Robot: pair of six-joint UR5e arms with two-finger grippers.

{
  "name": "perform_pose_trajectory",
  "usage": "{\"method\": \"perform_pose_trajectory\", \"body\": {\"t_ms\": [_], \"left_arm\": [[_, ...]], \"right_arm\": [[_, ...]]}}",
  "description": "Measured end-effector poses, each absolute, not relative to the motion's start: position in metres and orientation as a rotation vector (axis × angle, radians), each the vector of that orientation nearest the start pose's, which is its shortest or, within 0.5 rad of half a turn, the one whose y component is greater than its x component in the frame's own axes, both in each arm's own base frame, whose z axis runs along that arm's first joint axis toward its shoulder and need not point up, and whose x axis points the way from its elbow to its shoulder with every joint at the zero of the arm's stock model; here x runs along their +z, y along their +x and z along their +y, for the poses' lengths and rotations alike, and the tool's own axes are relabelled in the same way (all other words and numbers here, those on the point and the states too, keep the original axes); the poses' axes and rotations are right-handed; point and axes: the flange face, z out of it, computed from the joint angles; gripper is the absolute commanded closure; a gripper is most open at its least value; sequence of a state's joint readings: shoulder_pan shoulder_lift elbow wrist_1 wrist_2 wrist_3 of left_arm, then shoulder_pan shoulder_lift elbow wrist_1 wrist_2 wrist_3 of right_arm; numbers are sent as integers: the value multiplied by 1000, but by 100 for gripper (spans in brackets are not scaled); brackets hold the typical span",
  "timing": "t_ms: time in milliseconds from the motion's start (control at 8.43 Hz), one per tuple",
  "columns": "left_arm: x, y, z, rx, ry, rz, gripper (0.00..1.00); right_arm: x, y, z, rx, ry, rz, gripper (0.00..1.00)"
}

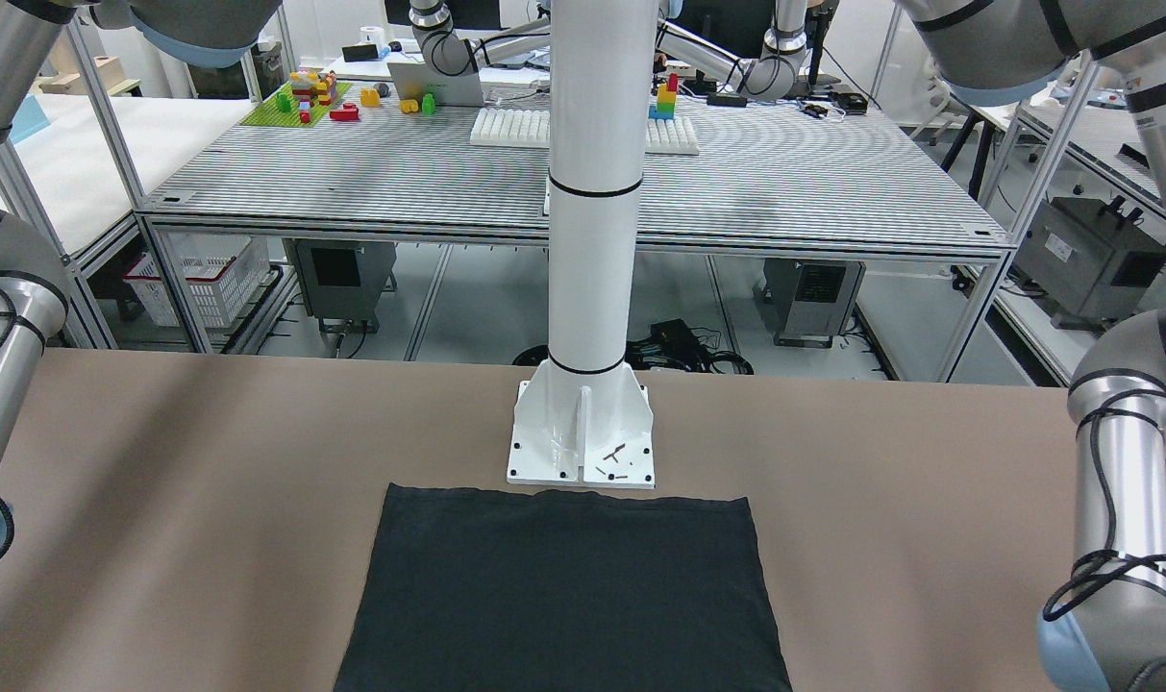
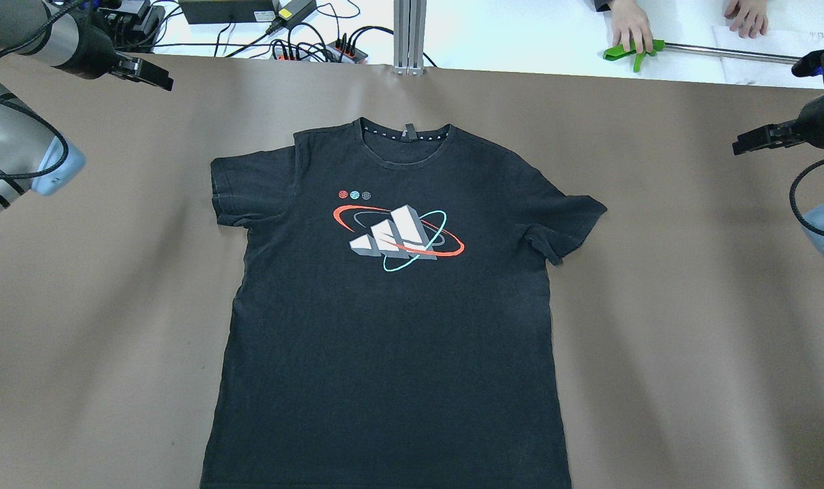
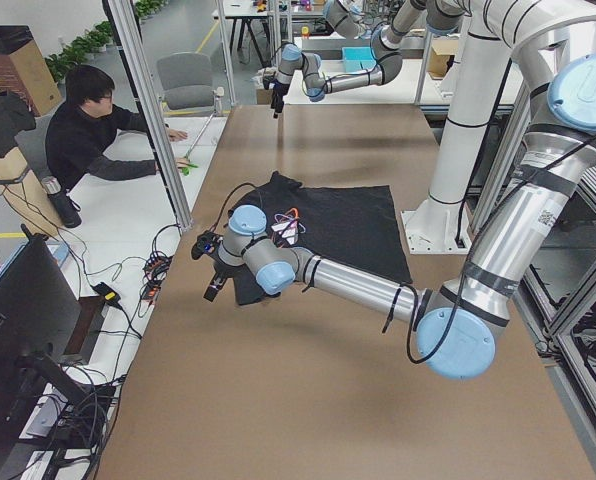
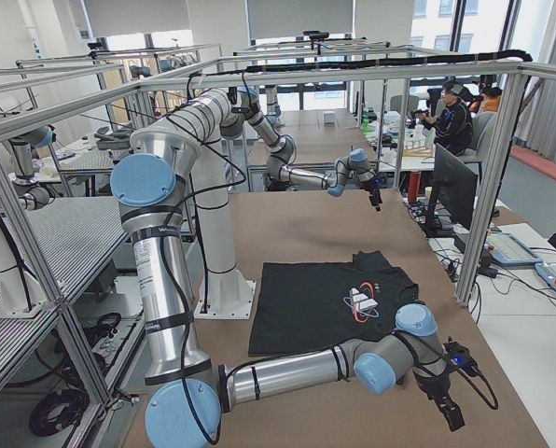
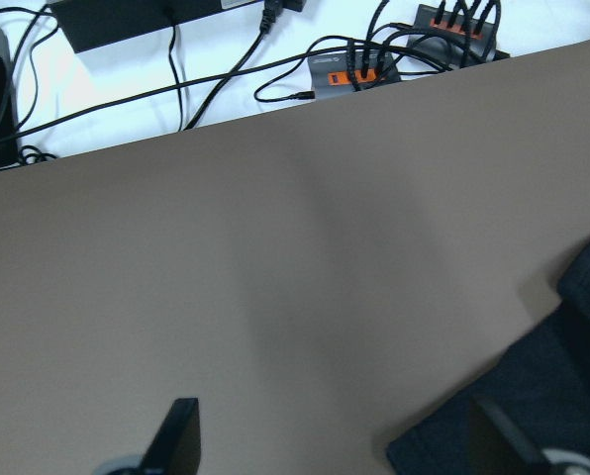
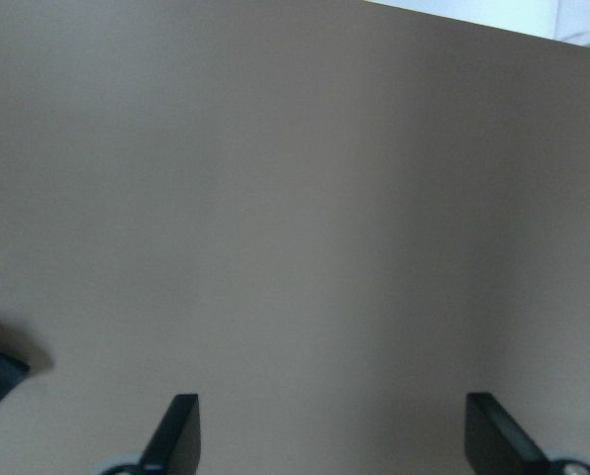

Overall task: Fold clothes
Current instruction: 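Move the right gripper toward the sleeve nearest it while the left arm lowers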

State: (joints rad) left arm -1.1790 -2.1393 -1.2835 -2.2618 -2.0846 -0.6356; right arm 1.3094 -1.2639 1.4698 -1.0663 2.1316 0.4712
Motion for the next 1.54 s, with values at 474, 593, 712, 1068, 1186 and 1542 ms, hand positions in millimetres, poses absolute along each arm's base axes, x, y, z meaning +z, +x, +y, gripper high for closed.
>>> {"method": "perform_pose_trajectory", "body": {"t_ms": [474,593,712,1068,1186,1542], "left_arm": [[351,231,-716,21,603,923,5],[349,234,-716,23,604,924,5],[346,237,-716,26,605,925,5],[336,241,-718,30,610,928,5],[331,242,-720,29,614,930,5],[322,244,-725,26,622,930,5]], "right_arm": [[480,-169,-640,67,470,-900,6],[489,-182,-640,78,473,-924,6],[495,-193,-640,89,466,-939,6],[486,-246,-637,140,450,-968,6],[484,-269,-632,155,459,-972,6],[508,-313,-619,161,496,-979,6]]}}
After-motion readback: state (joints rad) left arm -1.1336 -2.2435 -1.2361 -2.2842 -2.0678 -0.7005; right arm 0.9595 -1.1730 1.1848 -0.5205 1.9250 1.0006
